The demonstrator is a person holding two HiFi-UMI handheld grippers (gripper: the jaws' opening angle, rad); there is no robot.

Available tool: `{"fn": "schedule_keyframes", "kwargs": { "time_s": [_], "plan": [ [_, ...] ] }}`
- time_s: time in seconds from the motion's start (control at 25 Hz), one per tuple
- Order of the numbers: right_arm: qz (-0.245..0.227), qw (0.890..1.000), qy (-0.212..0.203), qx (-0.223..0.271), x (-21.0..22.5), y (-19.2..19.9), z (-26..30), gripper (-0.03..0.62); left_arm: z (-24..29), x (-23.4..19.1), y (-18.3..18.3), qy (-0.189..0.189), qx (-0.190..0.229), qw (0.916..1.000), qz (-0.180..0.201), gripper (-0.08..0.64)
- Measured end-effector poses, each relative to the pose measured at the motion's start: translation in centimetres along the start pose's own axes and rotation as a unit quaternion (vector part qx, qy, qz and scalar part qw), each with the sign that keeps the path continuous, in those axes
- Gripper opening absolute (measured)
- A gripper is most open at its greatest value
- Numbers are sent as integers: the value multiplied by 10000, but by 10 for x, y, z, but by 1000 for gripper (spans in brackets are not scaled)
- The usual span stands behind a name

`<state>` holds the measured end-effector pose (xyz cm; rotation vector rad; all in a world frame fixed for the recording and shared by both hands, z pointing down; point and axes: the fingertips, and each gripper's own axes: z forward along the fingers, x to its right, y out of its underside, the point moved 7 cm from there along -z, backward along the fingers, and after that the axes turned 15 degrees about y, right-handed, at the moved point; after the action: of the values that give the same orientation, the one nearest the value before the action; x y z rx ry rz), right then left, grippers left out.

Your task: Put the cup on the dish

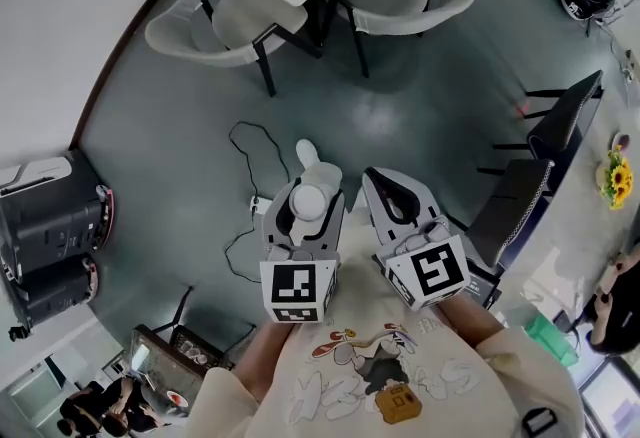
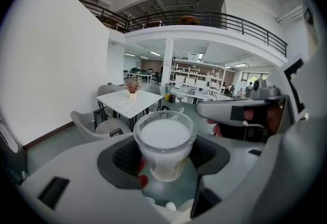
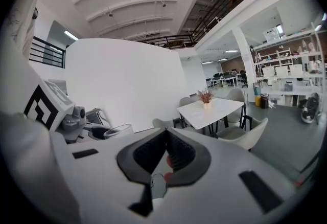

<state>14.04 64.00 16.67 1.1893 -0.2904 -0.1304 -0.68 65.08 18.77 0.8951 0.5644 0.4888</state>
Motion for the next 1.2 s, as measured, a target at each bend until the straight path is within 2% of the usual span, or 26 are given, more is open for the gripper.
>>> {"fn": "schedule_keyframes", "kwargs": {
  "time_s": [0.24, 0.44, 0.76, 0.96, 1.2],
  "plan": [
    [-3, 9995, 293, -81, 9, -10, 46, 5, 28, -44, -17, 138, -32, 9998, -173, 267],
    [107, 9988, 400, -254, 6, -29, 102, 5, 55, -94, -51, 339, -35, 9993, -150, 267],
    [49, 9978, 594, -291, -22, -71, 200, 5, 68, -194, -108, 406, 151, 9990, -133, 267],
    [40, 9967, 773, -260, -41, -88, 242, 5, 72, -247, -127, 456, 228, 9985, -183, 267],
    [-165, 9970, 723, -221, -62, -101, 281, 5, 84, -289, -138, 605, 91, 9980, -136, 267]
  ]
}}
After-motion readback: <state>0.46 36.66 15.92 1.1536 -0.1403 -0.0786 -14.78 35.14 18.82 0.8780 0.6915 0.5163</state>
